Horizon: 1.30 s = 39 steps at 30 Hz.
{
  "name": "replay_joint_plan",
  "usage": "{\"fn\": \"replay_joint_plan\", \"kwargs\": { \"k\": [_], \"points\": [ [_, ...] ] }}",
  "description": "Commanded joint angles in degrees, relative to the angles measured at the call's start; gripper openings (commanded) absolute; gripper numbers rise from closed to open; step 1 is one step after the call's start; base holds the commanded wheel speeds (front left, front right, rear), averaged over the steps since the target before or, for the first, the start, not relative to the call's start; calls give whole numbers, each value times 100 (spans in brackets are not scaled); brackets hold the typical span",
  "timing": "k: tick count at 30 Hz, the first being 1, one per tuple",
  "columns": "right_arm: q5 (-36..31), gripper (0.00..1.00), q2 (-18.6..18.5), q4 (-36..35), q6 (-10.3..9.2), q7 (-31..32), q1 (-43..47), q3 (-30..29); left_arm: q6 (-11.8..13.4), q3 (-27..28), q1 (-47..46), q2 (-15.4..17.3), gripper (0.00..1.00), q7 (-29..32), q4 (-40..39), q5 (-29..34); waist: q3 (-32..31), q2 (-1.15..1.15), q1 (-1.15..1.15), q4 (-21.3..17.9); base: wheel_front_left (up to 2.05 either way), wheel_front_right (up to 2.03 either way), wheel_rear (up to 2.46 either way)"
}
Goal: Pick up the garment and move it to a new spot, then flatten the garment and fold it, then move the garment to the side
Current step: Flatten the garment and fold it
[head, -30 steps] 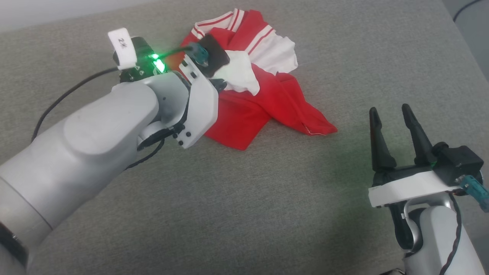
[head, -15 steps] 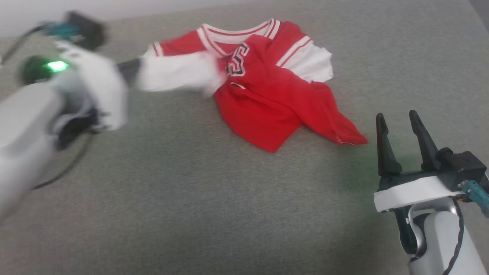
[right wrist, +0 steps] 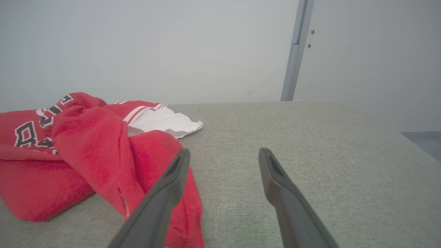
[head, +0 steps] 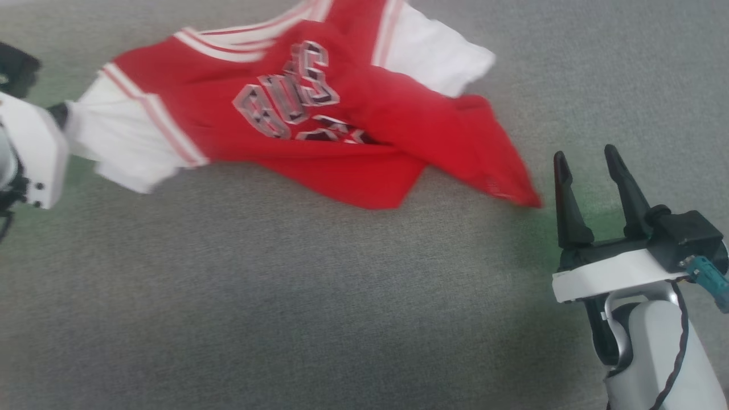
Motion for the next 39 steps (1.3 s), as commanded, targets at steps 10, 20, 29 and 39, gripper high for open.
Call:
{"fn": "replay_joint_plan", "kwargs": {
  "k": [10,20,29,39],
  "points": [
    [-132,100,-134,26,0,-6,71,-69,16,55,255,-413,100,-680,480,-632,-351,0,0,247,0,0,0],
    [-70,100,-607,330,0,-3,182,146,15,447,1088,-757,100,-1906,266,-1264,-1174,0,0,865,0,0,0],
    [387,100,-1518,420,0,843,-237,574,334,2798,2807,-1250,100,-2009,-1078,-542,-1522,0,0,1572,0,0,0],
    [1463,100,-3095,828,-2,3184,-1473,1709,613,5602,5307,-2399,100,-2012,-3167,1749,-1063,0,0,2361,0,0,0]
  ]
}}
